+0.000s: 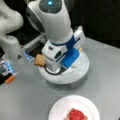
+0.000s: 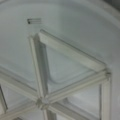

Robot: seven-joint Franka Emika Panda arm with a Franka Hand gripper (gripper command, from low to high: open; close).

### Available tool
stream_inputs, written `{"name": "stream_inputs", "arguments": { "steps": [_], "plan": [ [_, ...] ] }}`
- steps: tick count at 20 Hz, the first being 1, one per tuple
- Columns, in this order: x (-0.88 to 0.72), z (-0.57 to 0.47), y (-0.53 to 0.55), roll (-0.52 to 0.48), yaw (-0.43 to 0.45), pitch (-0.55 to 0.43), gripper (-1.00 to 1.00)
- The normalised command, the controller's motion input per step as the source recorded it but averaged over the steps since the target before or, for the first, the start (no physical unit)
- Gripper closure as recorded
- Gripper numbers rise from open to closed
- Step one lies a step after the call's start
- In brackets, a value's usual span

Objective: Ingredient selection for cheeseburger or sandwich

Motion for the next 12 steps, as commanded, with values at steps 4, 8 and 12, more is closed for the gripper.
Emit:
{"name": "stream_inputs", "arguments": {
  "steps": [4,8,12],
  "plan": [
    [-0.41,-0.14,0.31,-0.209,-0.064,-0.184,-1.00],
    [-0.35,-0.13,0.28,-0.186,-0.046,-0.197,-1.00],
    [-0.30,-0.12,0.20,-0.159,-0.033,-0.201,-1.00]
  ]
}}
